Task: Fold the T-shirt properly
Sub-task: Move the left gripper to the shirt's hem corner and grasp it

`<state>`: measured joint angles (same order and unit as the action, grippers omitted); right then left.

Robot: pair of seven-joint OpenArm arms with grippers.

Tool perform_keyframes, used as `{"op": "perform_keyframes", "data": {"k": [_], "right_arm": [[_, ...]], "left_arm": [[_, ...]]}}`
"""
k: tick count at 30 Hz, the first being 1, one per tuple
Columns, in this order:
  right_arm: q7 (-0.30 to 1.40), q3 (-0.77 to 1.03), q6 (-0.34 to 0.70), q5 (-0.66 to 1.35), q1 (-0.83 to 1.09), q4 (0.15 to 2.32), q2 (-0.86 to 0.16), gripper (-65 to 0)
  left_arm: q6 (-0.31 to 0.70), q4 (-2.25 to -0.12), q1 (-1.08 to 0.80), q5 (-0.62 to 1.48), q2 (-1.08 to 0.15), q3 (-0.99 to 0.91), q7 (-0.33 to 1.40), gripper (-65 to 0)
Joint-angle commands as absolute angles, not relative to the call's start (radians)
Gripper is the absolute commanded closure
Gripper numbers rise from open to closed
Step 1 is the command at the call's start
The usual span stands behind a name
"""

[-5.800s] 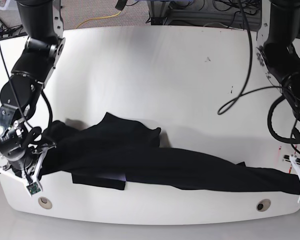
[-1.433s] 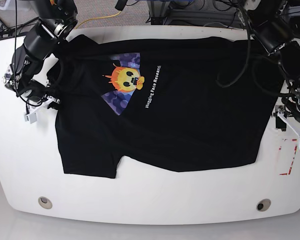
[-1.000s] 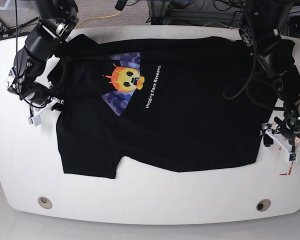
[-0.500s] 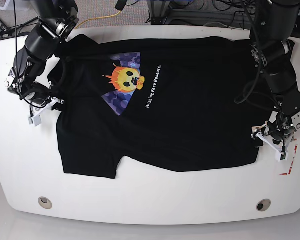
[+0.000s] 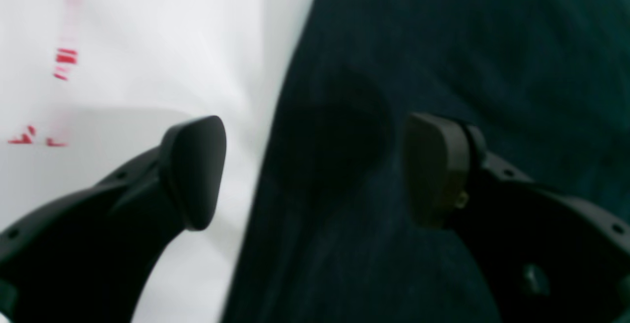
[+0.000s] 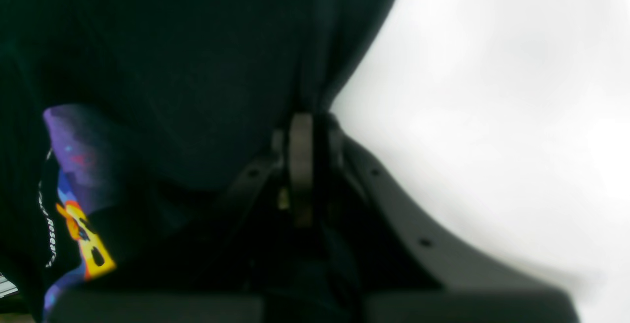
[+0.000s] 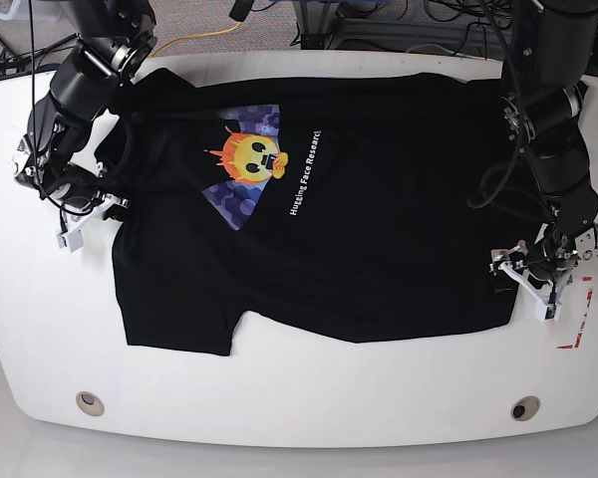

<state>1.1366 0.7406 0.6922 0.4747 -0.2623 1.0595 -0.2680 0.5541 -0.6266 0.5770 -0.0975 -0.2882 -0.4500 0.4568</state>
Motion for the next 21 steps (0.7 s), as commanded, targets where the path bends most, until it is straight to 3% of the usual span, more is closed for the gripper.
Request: {"op": "perform_keyframes", "data": {"k": [1,17,18,21], "right_arm": [[1.125,0.743,0.698,0.489,-0.283,1.078,-0.288,0.0],[1.125,0.743,0.698,0.489,-0.283,1.079,-0.288,0.0],[1.125,0.743,0.698,0.489,-0.283,1.079,-0.288,0.0],[1.125,0.743,0.698,0.489,-0.283,1.079,-0.288,0.0]], "left_arm": [[0.561,-0.63,0.611,-0.082,-0.297,-0.427,0.438,-51.9],[0.561,-0.473,0.616,-0.082,-0.292,-0.404,0.329,-51.7],[0.561,-0.473,0.616,-0.082,-0.292,-0.404,0.328,-50.6],[0.556,-0.473,0.618,-0.088,-0.289,-0.404,0.323,-37.4]]}}
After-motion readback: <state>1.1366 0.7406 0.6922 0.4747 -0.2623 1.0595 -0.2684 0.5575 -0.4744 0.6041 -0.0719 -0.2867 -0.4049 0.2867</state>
